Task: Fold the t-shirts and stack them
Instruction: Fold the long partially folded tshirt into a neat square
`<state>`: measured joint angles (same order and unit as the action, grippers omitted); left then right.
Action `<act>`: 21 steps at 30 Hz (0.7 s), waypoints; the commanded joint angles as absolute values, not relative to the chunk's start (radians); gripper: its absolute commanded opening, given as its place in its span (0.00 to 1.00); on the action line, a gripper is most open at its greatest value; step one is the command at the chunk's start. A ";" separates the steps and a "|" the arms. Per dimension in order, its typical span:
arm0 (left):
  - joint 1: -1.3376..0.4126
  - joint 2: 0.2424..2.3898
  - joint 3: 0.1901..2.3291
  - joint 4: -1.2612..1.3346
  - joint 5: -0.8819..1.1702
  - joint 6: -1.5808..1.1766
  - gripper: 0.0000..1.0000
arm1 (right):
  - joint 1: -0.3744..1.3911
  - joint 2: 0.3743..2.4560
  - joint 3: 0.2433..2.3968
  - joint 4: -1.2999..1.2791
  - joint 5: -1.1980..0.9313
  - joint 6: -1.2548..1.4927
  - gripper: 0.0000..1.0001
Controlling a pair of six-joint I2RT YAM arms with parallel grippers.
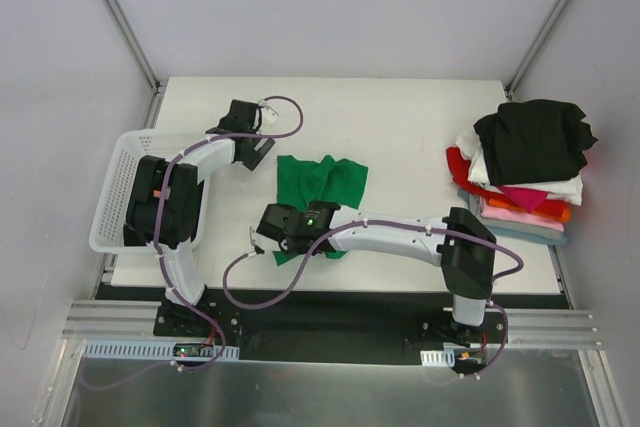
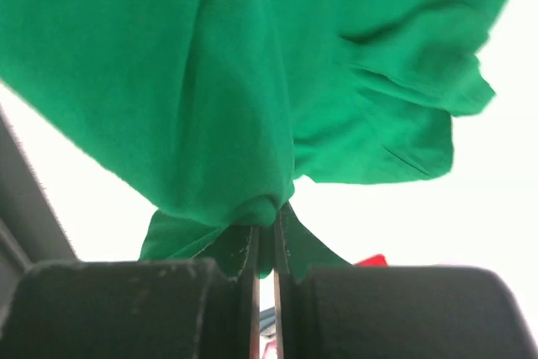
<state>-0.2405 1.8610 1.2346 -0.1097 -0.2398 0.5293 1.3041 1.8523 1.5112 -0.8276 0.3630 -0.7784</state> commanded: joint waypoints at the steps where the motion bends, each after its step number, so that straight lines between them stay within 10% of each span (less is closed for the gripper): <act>1: -0.235 1.870 1.232 -0.097 -0.253 0.506 0.95 | 1.281 1.795 1.571 -0.862 0.494 -0.785 0.01; 21: -0.235 1.870 1.224 -0.086 -0.249 0.505 0.95 | 1.128 1.833 1.707 -0.845 0.583 -0.897 0.01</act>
